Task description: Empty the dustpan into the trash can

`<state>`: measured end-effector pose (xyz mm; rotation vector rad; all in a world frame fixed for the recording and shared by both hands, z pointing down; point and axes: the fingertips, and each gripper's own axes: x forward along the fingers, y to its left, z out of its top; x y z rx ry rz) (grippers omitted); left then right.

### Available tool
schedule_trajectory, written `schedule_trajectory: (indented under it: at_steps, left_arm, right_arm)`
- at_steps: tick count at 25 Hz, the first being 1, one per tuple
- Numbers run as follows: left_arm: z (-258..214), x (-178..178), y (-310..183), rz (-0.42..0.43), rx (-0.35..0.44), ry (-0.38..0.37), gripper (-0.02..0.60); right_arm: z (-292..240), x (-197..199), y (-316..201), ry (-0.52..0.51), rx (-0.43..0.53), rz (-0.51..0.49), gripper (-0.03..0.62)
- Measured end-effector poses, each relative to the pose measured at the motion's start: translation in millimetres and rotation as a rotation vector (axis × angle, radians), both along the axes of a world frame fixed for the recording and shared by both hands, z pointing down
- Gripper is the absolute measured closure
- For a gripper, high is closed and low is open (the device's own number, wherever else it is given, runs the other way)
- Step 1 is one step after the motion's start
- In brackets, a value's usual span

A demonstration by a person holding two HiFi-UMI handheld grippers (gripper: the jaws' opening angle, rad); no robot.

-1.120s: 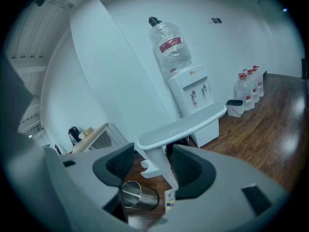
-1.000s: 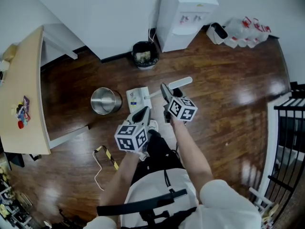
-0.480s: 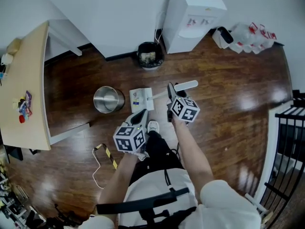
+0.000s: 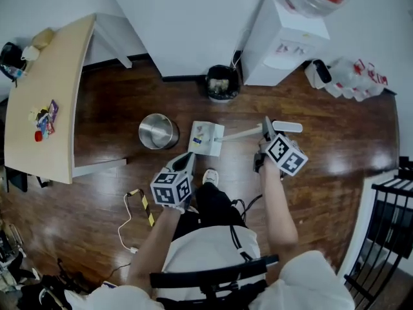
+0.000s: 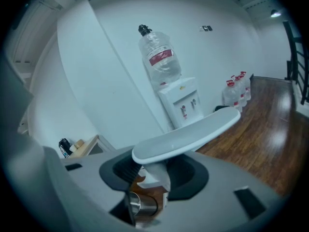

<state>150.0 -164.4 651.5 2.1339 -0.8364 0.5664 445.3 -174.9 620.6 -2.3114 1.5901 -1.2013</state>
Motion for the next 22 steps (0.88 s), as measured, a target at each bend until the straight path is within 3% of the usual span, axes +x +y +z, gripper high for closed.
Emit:
schedule_trajectory:
  at_steps: [13,22]
  left_arm:
    - [-47.6,-27.6,-41.3,-0.079,0.107,0.024,0.586]
    - [-56.7,-60.3,-71.0,-0.100,0.118,0.033,0.586]
  right_arm:
    - [-140.3,4.2,-72.7,0.060,0.083,-0.077,0.425]
    - [-211.1,-12.1,-142.0,0.068,0.134,-0.102,0.425]
